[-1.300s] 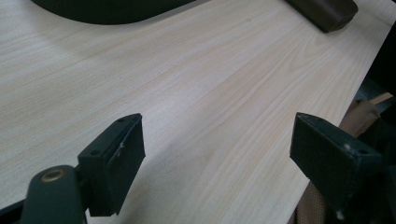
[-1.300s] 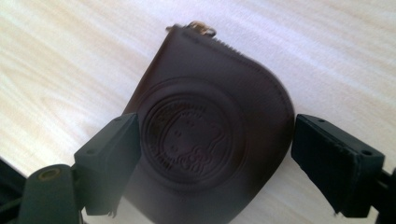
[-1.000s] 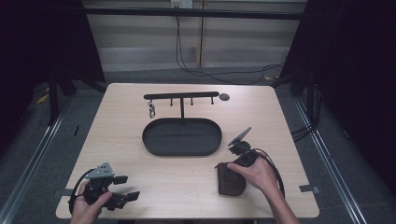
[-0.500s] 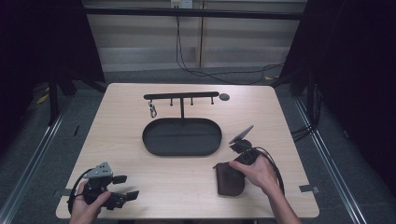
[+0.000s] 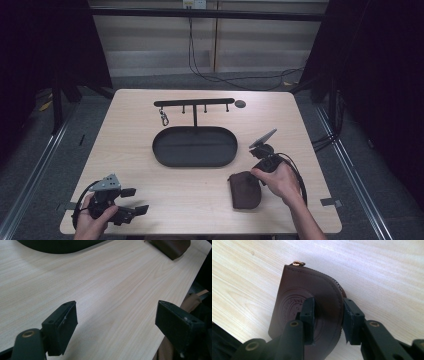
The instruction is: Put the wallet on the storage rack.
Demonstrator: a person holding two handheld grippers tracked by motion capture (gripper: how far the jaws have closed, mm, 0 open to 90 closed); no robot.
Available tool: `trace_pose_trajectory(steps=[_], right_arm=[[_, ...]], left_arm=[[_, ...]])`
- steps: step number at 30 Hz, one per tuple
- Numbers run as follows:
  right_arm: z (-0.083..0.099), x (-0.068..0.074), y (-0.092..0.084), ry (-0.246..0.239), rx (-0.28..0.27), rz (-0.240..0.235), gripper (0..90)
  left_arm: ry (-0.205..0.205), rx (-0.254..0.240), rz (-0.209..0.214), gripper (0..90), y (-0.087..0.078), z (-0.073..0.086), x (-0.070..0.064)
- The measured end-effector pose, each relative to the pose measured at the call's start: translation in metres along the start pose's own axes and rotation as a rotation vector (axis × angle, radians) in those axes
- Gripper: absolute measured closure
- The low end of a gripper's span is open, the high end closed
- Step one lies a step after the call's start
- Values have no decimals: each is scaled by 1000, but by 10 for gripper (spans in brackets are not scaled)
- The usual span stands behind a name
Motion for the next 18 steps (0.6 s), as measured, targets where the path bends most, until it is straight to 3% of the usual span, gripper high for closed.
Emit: trace_pose_trajectory(steps=[7, 18], right_arm=[[-7, 4, -12, -23, -29, -18, 770], [-9, 1, -36, -34, -30, 45, 820]], left_arm=[[1, -4, 0, 183, -1, 0, 0], [2, -1, 0, 183, 0, 0, -1]])
Point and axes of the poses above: each handheld gripper's, and its own axes: y roughly forward along the jaws, z roughly out of its underside, x roughly to its left, the point moved 7 cm from there along y, roughly forward along the jaws, and after that the axes turned 8 degrees about z, right-handed, at the moved point
